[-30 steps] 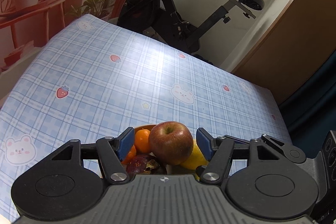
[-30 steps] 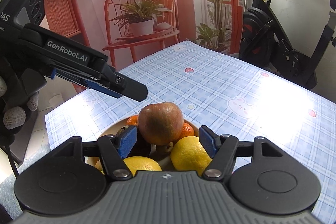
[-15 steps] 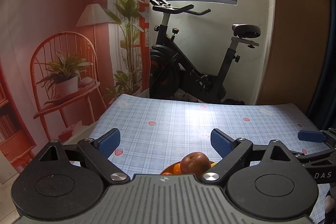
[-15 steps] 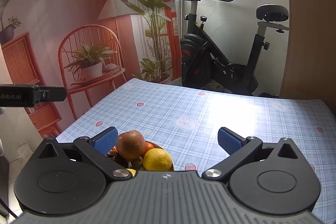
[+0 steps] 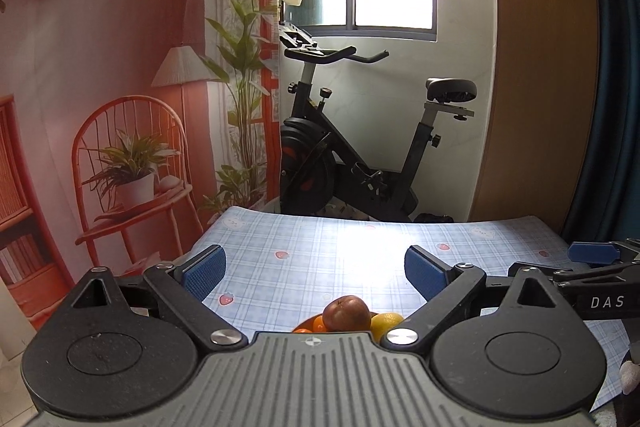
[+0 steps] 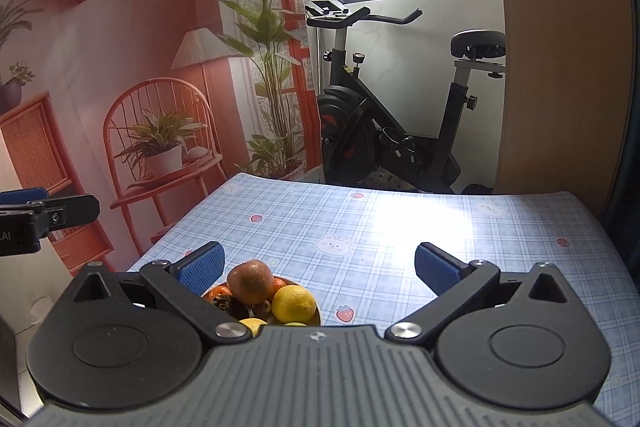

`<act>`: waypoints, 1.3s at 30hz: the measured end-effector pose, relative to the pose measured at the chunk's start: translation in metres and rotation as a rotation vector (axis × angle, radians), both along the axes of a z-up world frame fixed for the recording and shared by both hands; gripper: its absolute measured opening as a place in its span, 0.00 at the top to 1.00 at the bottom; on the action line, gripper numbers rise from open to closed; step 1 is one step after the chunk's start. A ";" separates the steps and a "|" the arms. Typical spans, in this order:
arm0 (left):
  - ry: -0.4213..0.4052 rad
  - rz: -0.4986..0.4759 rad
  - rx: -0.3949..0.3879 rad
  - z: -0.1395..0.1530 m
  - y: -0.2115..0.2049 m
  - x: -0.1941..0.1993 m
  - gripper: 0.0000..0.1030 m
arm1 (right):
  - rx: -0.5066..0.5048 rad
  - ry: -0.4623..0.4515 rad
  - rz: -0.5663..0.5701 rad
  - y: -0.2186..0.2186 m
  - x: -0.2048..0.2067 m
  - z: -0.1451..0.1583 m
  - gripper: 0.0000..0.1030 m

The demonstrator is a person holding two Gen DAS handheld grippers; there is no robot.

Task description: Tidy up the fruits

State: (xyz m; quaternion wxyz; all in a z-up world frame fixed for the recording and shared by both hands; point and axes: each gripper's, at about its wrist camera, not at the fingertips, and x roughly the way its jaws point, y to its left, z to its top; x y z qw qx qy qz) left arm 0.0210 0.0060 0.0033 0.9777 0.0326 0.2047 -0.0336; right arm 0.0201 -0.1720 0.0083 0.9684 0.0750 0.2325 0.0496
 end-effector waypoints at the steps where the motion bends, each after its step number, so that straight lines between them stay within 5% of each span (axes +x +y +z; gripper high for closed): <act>1: -0.002 -0.003 -0.004 0.001 0.000 0.000 0.05 | -0.005 -0.004 -0.003 0.001 -0.001 0.002 0.00; 39: -0.064 -0.034 -0.044 0.006 -0.002 -0.020 0.04 | -0.001 -0.026 -0.021 0.001 -0.005 0.010 0.00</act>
